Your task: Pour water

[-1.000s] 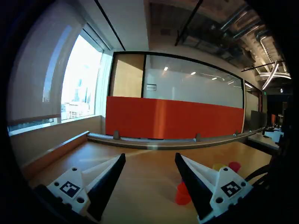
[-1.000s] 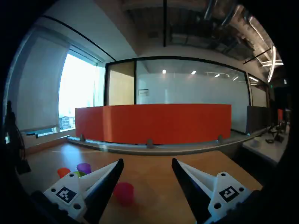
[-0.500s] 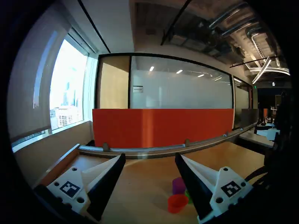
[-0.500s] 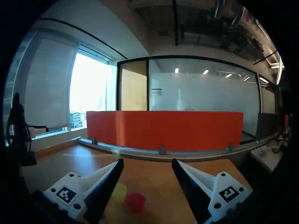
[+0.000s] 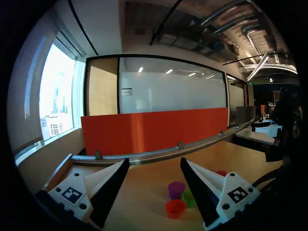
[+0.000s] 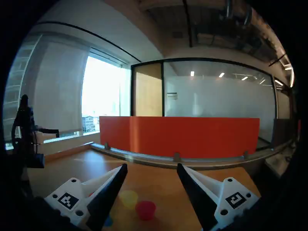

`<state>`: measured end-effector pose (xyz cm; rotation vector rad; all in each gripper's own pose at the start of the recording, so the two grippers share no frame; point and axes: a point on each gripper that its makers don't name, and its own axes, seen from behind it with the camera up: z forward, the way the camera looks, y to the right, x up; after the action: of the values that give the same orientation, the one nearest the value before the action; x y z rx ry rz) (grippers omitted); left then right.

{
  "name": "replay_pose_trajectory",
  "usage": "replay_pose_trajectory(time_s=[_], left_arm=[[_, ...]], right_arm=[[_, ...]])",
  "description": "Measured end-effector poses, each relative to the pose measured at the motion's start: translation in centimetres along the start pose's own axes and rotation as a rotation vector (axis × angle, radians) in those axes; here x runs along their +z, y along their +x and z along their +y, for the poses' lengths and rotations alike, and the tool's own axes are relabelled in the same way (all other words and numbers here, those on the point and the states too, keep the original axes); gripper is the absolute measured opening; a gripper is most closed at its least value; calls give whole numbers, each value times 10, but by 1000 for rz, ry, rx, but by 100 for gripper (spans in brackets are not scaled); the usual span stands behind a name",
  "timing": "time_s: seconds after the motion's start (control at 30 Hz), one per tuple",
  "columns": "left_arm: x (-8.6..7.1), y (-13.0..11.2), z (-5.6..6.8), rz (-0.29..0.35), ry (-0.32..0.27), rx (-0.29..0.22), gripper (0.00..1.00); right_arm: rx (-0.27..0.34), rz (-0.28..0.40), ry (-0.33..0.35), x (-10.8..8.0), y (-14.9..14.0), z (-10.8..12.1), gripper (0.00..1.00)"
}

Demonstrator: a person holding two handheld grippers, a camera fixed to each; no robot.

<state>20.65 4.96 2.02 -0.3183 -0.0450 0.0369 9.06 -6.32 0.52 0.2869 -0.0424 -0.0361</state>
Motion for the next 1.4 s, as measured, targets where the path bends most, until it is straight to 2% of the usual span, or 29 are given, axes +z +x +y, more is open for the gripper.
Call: replay_pose_trajectory(time_s=[0.17, 0.27, 0.37, 0.57, 0.67, 0.77, 0.97, 1.17, 1.4], left_arm=[[-3, 9, 20, 14, -98, -6, 98], [-6, 11, 39, 10, -176, -12, 99], [-6, 12, 48, 2, -222, -25, 98], [-5, 11, 57, -10, -281, -39, 99], [-7, 10, 63, -19, -318, -28, 99], [-5, 5, 64, -38, -328, -17, 99], [-5, -8, 64, -89, -355, 19, 98], [-10, -28, 72, -161, -414, 67, 99], [-10, -39, 74, -189, -427, 100, 98]], right_arm=[[10, -6, 107, -1, 6, -21, 100], [2, -10, 183, -3, 8, -38, 100], [-18, -17, 236, -4, 8, -51, 100], [-40, -22, 271, -4, 9, -61, 100], [-54, -36, 286, -5, 6, -65, 100], [-59, -64, 308, -6, 2, -69, 100], [-58, -135, 357, -11, -11, -76, 100], [-82, -206, 395, -18, -22, -80, 100], [-110, -236, 424, -22, -25, -87, 100]])
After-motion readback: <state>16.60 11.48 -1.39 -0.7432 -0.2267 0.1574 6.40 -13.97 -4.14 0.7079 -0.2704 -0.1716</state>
